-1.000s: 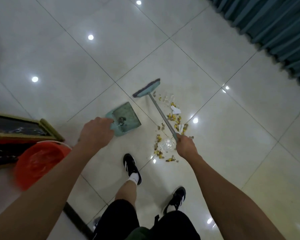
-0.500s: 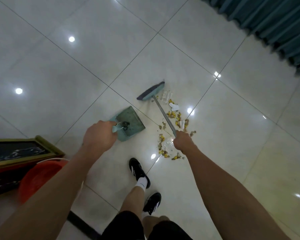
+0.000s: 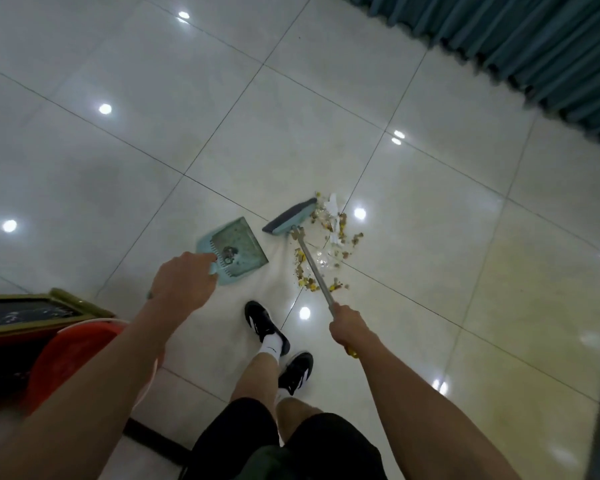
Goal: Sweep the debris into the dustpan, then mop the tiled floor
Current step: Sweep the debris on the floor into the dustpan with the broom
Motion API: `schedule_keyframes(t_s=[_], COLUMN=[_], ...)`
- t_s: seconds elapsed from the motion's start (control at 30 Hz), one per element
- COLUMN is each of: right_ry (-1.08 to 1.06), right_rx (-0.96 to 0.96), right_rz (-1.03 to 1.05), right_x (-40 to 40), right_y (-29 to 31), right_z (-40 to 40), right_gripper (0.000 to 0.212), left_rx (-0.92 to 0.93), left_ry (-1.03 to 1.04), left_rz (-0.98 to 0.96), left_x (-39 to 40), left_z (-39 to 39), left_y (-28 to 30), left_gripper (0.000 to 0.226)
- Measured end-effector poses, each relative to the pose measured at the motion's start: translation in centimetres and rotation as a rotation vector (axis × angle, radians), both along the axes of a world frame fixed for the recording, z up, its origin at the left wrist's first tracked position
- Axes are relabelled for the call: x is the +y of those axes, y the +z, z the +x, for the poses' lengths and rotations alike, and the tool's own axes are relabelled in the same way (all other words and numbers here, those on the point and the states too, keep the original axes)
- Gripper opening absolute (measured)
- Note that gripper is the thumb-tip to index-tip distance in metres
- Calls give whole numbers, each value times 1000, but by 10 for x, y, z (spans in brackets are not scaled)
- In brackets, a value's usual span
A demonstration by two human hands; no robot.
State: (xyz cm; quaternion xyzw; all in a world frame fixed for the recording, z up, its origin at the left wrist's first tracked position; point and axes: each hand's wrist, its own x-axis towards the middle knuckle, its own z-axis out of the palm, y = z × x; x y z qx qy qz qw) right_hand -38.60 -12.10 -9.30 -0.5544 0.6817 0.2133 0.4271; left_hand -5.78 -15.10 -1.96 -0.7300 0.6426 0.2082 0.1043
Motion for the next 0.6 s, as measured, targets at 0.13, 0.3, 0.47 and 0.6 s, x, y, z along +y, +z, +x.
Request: schedule_keyframes(t_s=[0.13,0.3,0.47,0.6], right_ry=[-17,-149,-189,-223], right_rx=[4,-53,-97,-130], right_rz=[3,-46,-167,-243], right_x=[39,73,88,76], right_y=[9,20,27,30], right_z=[-19,-38,-38,-27], right_gripper=[46,46,55,54], left_rx=[-2,-18,-35,-62], left_ry=[-24,-20,-32,-78], left_rz=[7,7,-9,-15], left_x=[18,42,53,46], left_z=[-15,-29,-33,-33], left_y=[12,27,38,43], left_gripper=[27,14,18,19])
